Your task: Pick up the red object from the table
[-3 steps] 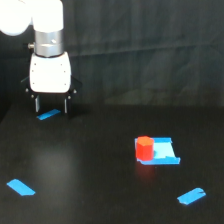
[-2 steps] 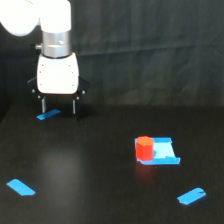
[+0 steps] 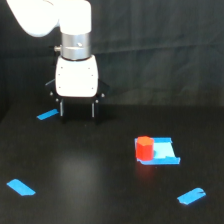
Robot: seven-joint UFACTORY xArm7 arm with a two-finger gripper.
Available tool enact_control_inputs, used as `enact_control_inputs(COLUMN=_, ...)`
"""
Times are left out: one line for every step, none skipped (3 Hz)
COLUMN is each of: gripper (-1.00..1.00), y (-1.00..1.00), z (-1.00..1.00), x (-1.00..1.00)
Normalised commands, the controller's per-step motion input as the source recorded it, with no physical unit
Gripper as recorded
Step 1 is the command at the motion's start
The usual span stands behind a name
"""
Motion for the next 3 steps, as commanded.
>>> enact_control_inputs(gripper=0.95, y=-0.13, z=-0.38, x=1.00)
enact_control_inputs(gripper=1.00, y=-0.32, z=-0.25, x=0.87)
enact_control_inputs(gripper=0.90, y=-0.42, z=-0.30, x=0.85)
